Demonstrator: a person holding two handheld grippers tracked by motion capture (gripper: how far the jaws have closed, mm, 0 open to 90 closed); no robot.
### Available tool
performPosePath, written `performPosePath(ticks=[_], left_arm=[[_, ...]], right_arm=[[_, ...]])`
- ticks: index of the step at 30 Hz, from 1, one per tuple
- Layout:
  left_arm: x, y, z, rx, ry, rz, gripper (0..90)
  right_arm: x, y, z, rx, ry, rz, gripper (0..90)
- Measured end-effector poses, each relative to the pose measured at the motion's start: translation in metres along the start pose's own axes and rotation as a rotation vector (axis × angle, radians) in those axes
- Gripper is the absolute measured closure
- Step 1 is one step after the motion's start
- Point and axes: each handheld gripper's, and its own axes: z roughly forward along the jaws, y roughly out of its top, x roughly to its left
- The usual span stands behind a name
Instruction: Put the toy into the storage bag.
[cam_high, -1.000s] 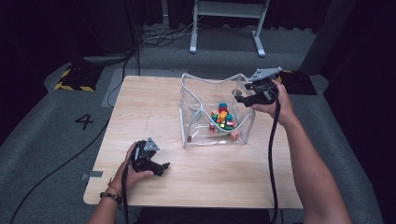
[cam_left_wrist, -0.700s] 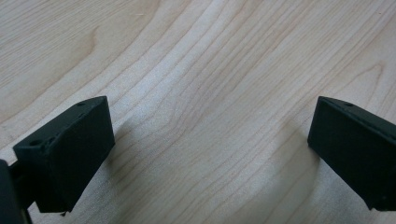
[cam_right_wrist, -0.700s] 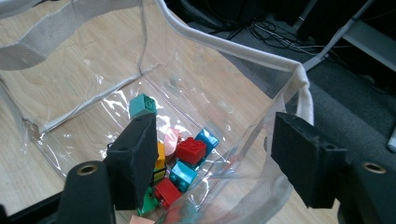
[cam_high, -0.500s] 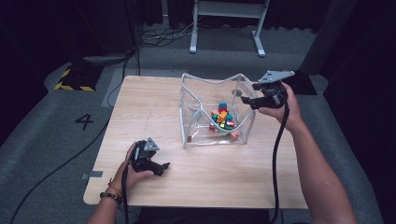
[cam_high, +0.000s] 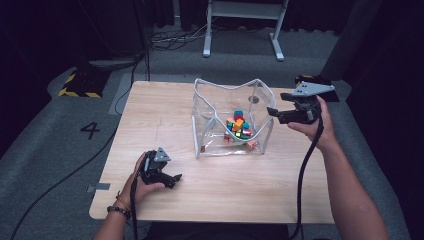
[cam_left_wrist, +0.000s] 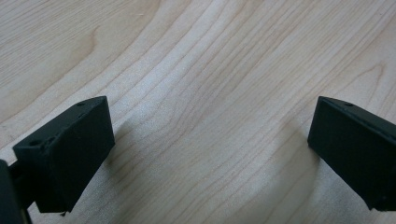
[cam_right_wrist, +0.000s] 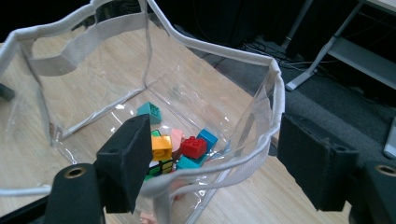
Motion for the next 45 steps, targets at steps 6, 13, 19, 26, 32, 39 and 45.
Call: performPosePath(ticks=[6, 13, 19, 26, 32, 39, 45], left_arm=[[0.000, 0.000, 0.000, 0.000, 0.000, 0.000, 0.6], [0.000, 0.000, 0.000, 0.000, 0.000, 0.000, 0.6], [0.000, 0.000, 0.000, 0.000, 0.000, 0.000, 0.6], [0.000, 0.000, 0.000, 0.000, 0.000, -0.001, 0.6], [0.000, 0.000, 0.000, 0.000, 0.000, 0.000, 0.6], [0.000, 0.000, 0.000, 0.000, 0.000, 0.000, 0.6], [0.000, 0.000, 0.000, 0.000, 0.000, -0.001, 0.6]], right_arm=[[0.003, -0.009, -0.011, -0.018, 0.012, -0.003, 26.6], [0.007, -0.020, -0.023, -0.042, 0.028, -0.004, 26.4], [0.012, -0.029, -0.031, -0.045, 0.037, -0.009, 26.4], [0.016, -0.044, -0.030, -0.035, 0.047, -0.007, 26.4], [0.020, -0.055, -0.024, -0.012, 0.055, -0.012, 26.4], [0.025, -0.068, -0.017, 0.012, 0.066, -0.006, 26.4], [0.028, -0.081, -0.012, 0.043, 0.057, -0.008, 26.4]])
